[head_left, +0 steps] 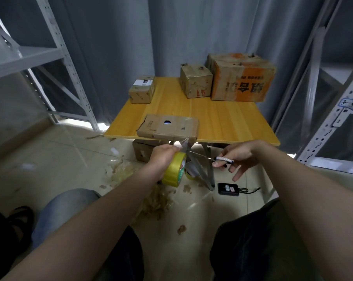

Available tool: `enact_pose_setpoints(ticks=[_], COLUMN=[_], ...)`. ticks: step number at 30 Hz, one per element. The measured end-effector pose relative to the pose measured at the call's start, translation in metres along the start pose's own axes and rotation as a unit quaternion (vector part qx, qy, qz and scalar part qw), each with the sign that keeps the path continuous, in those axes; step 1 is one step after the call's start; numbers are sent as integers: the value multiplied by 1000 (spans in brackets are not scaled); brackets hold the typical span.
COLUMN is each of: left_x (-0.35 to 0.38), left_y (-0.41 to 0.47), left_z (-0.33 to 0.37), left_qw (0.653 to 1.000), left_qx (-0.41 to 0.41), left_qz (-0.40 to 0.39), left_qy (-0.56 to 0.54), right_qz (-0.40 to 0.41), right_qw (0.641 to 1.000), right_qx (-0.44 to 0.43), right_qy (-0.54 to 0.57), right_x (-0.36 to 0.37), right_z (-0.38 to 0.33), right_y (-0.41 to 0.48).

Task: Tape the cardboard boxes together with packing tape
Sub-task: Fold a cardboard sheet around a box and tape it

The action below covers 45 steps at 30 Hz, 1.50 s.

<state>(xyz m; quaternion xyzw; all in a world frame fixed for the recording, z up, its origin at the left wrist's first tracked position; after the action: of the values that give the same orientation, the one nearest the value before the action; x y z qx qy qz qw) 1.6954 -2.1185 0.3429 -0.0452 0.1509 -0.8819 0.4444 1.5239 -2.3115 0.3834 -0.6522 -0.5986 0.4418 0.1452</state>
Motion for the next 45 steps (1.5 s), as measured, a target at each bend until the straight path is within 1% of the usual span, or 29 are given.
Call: enact_pose_setpoints(ticks=[3,7,14,30,34,38,41,43,45], left_x=[-1,-2,-1,0,0,-1,-2,-3,-6], left_y=[1,0,1,10,11,8,7,5,2], left_z=[-2,-1,-1,-6,-8,-9,-12,-14,-15], left_qw=[1000,1000,1000,1000,1000,999,998,997,990], left_qx=[-8,-8,-7,-10,-12,-24,-32,-60,-104], left_qz=[-3,-5,-1,5,8,10,4,-6,-34], left_qy=[-8,1,21,16,16,31,47,58,89], right_qz=[36,63,47,78,93,82,55,31,20], right_qw=[999,997,995,995,995,996,996,994,990], right_qx=[-11,-16,-44,-51,-36,-15,13,43,72], right_qy=[-7,-30,-82,-30,-27,-44,-74,-91,-118], right_x=[-1,2,7,6,10,21,27,31,32], right_z=[-13,-35,-53,-49,-49,-51,-54,-57,-64], right_y=[3,9,16,28,31,31,29,24,17])
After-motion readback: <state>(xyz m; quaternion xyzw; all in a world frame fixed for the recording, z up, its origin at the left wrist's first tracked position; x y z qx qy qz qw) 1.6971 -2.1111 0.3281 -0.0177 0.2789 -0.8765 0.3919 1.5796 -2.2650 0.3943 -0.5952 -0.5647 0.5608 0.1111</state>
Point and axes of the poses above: each hand's wrist, its own y-axis towards the middle knuckle, its own x-axis out of the palm, z = x × y, the point moved 1 cm from there along y, towards the middle knuckle, and after that the axes turned 7 degrees about -y, right-handed, at the moved point
